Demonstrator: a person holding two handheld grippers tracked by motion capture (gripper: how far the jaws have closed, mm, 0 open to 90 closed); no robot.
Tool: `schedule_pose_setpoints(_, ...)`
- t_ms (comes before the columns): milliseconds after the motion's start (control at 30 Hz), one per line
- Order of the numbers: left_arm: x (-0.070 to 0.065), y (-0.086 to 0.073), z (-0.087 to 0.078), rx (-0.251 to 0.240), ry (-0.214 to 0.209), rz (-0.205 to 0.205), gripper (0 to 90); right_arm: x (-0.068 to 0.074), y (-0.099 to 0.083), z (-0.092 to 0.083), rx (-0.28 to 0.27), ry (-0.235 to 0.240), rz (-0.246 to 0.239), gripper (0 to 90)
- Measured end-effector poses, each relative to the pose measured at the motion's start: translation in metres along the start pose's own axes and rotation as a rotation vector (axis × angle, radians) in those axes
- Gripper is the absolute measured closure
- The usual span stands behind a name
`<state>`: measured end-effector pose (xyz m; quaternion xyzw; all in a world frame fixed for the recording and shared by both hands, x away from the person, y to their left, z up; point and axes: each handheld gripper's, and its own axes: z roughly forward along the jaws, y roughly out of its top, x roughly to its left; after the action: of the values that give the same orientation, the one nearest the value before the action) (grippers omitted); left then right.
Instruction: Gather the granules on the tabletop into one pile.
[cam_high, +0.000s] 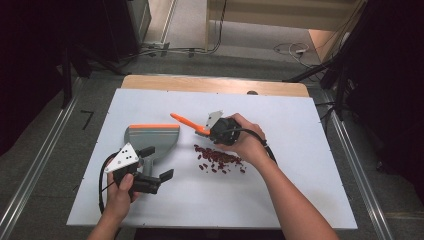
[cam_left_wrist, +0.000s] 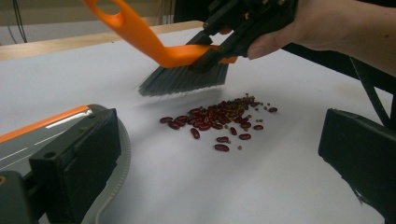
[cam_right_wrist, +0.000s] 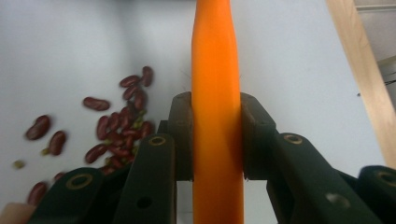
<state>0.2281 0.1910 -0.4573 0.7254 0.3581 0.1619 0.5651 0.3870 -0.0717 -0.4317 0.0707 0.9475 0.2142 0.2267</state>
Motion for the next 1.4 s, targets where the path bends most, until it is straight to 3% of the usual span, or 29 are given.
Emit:
schedule_pose_setpoints(67, 0.0, 0.0, -0.001, -0.003, 0.003, -0.003, 0.0, 0.002, 0.002, 0.007, 0.012, -0.01, 0.005, 69.1)
schedule_pose_setpoints(167, 0.001, 0.0, -0.002, -0.006, 0.001, -0.004, 0.0, 0.008, 0.003, 0.012, 0.018, 0.034, -0.005, 69.0)
schedule_pose_setpoints(233, 0.001, 0.0, -0.002, -0.006, 0.003, -0.003, 0.0, 0.013, 0.004, 0.012, 0.034, 0.034, -0.026, 68.9)
schedule_pose_setpoints(600, 0.0, 0.0, -0.002, -0.002, 0.004, -0.001, 0.0, 0.03, -0.004, -0.001, 0.026, 0.096, -0.086, 68.7)
schedule_pose_setpoints(700, 0.0, -0.001, -0.001, -0.002, 0.005, -0.004, 0.0, 0.027, -0.005, -0.007, 0.008, 0.09, -0.073, 69.0)
schedule_pose_setpoints(867, 0.002, -0.001, -0.002, -0.003, 0.01, -0.01, 0.0, 0.017, -0.005, -0.029, -0.059, 0.073, 0.04, 69.0)
schedule_pose_setpoints(1000, 0.003, -0.001, -0.003, -0.002, 0.016, -0.01, 0.0, 0.018, 0.0, -0.046, -0.077, 0.144, 0.261, 68.9)
schedule_pose_setpoints(1067, 0.003, -0.001, -0.003, -0.002, 0.017, -0.01, 0.0, 0.025, 0.002, -0.049, -0.089, 0.177, 0.333, 68.9)
schedule_pose_setpoints(1200, 0.002, 0.0, -0.004, -0.007, 0.017, -0.012, 0.0, 0.045, 0.009, -0.039, -0.052, 0.25, 0.431, 69.0)
schedule_pose_setpoints(1300, 0.002, 0.0, -0.004, -0.009, 0.017, -0.012, 0.0, 0.054, 0.011, -0.024, -0.047, 0.341, 0.565, 69.0)
schedule_pose_setpoints(1400, 0.002, 0.0, -0.004, -0.008, 0.017, -0.013, 0.0, 0.053, 0.011, -0.01, -0.042, 0.421, 0.694, 69.1)
